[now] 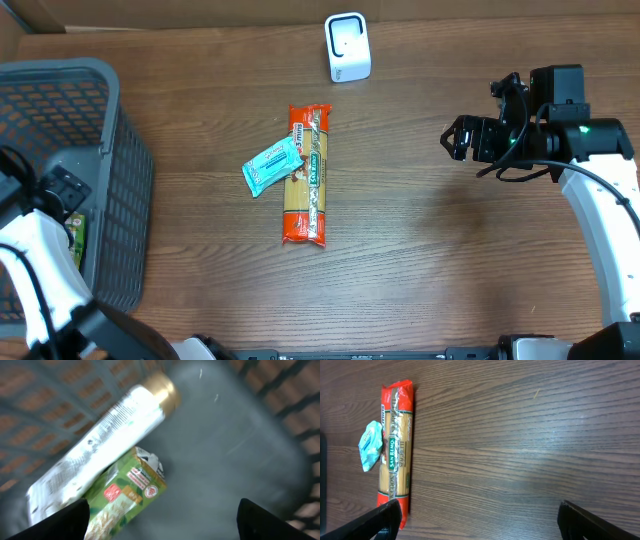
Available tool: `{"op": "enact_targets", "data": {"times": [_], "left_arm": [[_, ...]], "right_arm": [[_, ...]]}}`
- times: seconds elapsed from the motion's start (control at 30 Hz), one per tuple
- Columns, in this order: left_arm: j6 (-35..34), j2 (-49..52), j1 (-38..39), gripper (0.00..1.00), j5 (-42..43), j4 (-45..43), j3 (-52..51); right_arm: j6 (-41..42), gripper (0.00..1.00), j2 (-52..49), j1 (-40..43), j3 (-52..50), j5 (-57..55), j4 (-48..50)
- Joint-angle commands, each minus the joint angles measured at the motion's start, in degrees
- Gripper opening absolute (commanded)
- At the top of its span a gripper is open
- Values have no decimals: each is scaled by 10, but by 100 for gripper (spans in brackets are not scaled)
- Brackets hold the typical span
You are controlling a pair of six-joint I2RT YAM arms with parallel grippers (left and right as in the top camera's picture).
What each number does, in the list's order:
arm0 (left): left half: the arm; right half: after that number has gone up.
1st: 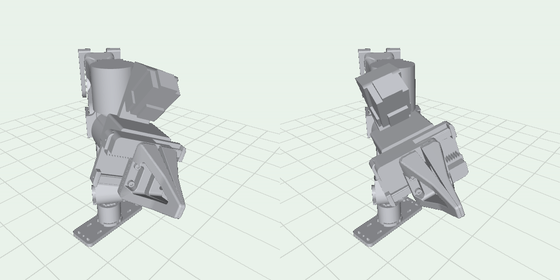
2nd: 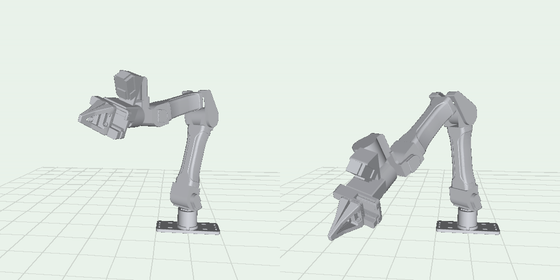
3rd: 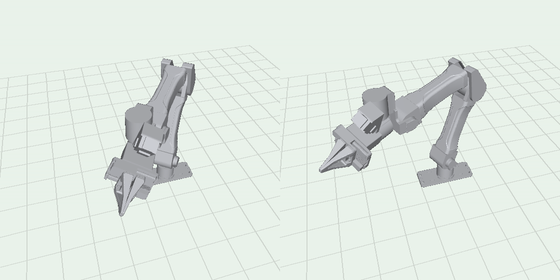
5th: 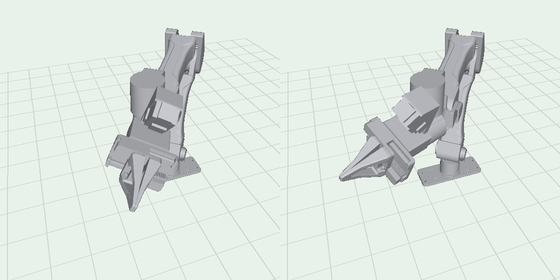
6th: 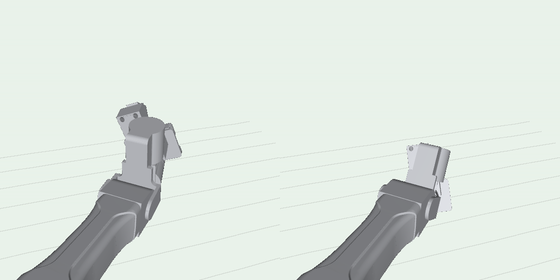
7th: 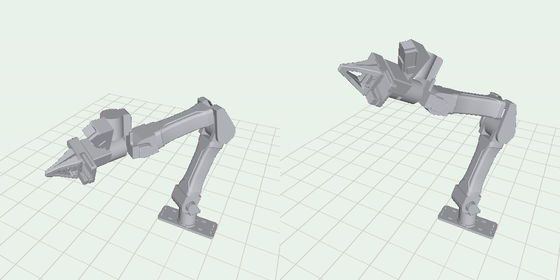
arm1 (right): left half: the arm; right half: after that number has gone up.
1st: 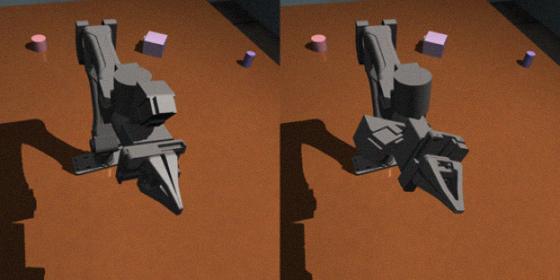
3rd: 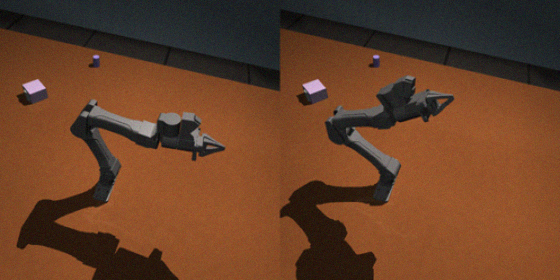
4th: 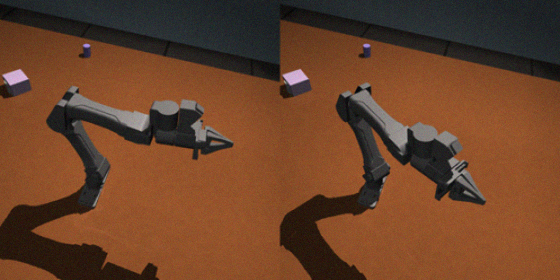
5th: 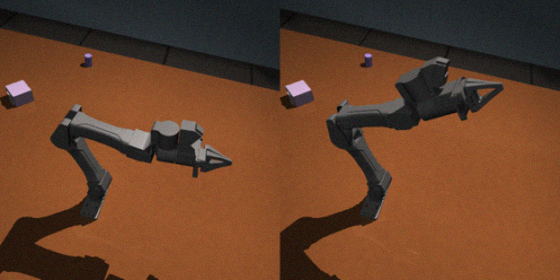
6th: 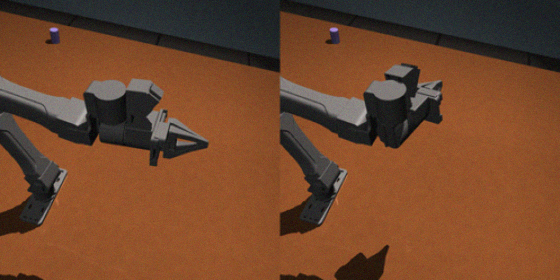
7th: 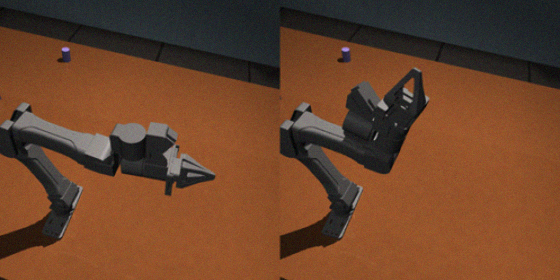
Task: Scan the item barcode
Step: 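Reach into the basket and grasp the green juice carton with the left gripper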
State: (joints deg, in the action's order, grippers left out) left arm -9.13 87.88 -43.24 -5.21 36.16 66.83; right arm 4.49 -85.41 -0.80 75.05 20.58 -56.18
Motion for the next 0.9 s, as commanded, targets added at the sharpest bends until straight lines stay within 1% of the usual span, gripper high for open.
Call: {"op": "enact_targets", "data": {"times": [0.0,0.1,0.17,0.33,0.43,0.53,0.7,0.77,0.8,0.83,0.87], "left_arm": [[147,63,-6,85,1,-19,-21],[199,107,-7,85,1,-23,-21],[213,129,-7,83,1,-22,-21],[213,162,-7,80,2,-21,-21],[213,168,-7,79,1,-23,-21],[213,168,-7,75,0,-26,-21],[214,168,-7,72,-75,-31,-21],[215,168,-7,65,-98,-37,-21],[221,168,-7,58,-106,-37,-21],[225,168,-7,54,-113,-36,-20],[225,167,-7,54,-118,-37,-20]], "right_arm": [[2,100,2,-2,14,1,1],[2,100,2,-2,14,1,0],[2,100,2,-2,14,1,1],[2,100,2,-2,14,1,1],[2,100,2,-2,14,1,1],[2,100,2,-2,14,1,1],[2,100,2,-2,14,1,1],[2,100,2,-2,14,1,2],[2,100,2,-2,14,1,2],[2,100,2,-2,14,1,1],[2,100,2,-2,14,1,1]]}}
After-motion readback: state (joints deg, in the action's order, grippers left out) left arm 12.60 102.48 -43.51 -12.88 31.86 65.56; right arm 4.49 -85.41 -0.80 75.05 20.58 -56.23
